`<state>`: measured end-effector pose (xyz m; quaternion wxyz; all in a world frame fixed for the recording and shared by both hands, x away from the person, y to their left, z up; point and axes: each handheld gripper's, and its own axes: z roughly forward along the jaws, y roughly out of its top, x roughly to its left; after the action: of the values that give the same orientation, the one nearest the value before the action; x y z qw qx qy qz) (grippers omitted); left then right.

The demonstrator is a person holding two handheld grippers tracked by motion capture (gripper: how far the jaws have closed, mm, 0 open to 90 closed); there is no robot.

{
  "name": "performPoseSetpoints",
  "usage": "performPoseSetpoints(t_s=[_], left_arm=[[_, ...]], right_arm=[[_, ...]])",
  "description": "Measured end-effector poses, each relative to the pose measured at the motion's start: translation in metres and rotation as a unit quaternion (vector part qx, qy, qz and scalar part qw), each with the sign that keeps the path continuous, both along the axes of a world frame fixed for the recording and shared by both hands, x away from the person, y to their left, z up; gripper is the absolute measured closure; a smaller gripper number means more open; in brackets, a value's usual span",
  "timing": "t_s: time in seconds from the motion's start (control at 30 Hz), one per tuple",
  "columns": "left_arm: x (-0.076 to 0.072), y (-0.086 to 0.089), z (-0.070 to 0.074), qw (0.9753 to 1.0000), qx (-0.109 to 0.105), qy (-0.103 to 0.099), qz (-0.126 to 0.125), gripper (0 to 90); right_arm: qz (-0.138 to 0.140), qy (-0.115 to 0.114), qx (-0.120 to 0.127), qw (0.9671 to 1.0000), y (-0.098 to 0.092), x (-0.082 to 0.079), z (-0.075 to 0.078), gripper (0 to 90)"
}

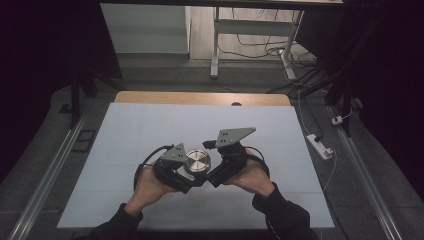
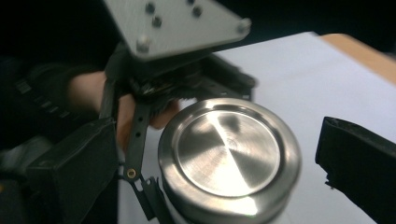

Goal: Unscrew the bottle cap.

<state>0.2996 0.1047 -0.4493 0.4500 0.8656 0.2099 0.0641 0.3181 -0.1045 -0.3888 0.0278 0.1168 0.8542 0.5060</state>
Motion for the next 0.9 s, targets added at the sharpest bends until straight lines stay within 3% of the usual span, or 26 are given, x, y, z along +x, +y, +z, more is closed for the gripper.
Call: performPoseSetpoints(t_s=[0.17, 0.2, 0.27, 0.33, 0.43, 0.6, 0.63, 0.7, 0.73, 0.77, 0.8, 0.87, 0.9], left_arm=[[0.0, 0.001, 0.0, 0.9995, 0.002, -0.003, 0.031, 15.6], [0.0, 0.0, 0.0, 0.9994, 0.005, -0.006, 0.035, 15.6], [-0.001, 0.0, 0.001, 0.9992, 0.007, -0.008, 0.04, 15.5], [-0.002, -0.002, 0.002, 0.999, 0.011, -0.01, 0.042, 15.5], [-0.003, -0.003, 0.002, 0.999, 0.014, -0.012, 0.04, 15.5], [-0.003, -0.002, 0.003, 0.9998, 0.012, -0.006, 0.013, 15.5], [-0.003, -0.002, 0.003, 0.9999, 0.01, -0.007, 0.004, 15.5], [-0.004, -0.002, 0.005, 0.9999, 0.005, -0.003, -0.015, 15.5], [-0.004, -0.002, 0.006, 0.9997, 0.0, 0.0, -0.023, 15.6], [-0.004, -0.002, 0.006, 0.9994, -0.002, 0.001, -0.035, 15.6], [-0.005, -0.002, 0.007, 0.9989, -0.004, 0.002, -0.046, 15.6], [-0.006, -0.004, 0.007, 0.9977, -0.007, 0.004, -0.067, 15.5], [-0.007, -0.004, 0.008, 0.9967, -0.002, 0.002, -0.081, 15.5]], right_arm=[[-0.084, -0.022, -0.014, 0.9962, 0.01, -0.013, -0.003, 2.9], [-0.084, -0.022, -0.014, 0.9962, 0.01, -0.013, -0.003, 2.9], [-0.115, -0.043, -0.024, 0.9922, 0.017, -0.016, -0.008, 5.2], [-0.124, -0.052, -0.027, 0.9905, 0.019, -0.018, -0.01, 6.3], [-0.138, -0.06, -0.027, 0.9883, 0.023, -0.02, -0.014, 16.0], [-0.104, -0.057, -0.027, 0.9926, 0.02, -0.019, -0.013, 19.6], [-0.077, -0.046, -0.018, 0.9958, 0.015, -0.015, -0.012, 19.7], [-0.061, -0.037, -0.011, 0.9974, 0.012, -0.013, -0.012, 19.8], [-0.025, -0.026, 0.001, 0.9994, 0.006, -0.008, -0.011, 19.8], [-0.025, -0.026, 0.001, 0.9994, 0.006, -0.008, -0.011, 19.8], [0.013, -0.016, 0.01, 0.9997, 0.001, -0.004, -0.01, 19.8], [0.05, -0.011, 0.014, 0.9986, -0.004, -0.002, -0.01, 19.8], [0.05, -0.011, 0.014, 0.9986, -0.004, -0.002, -0.01, 19.8]])
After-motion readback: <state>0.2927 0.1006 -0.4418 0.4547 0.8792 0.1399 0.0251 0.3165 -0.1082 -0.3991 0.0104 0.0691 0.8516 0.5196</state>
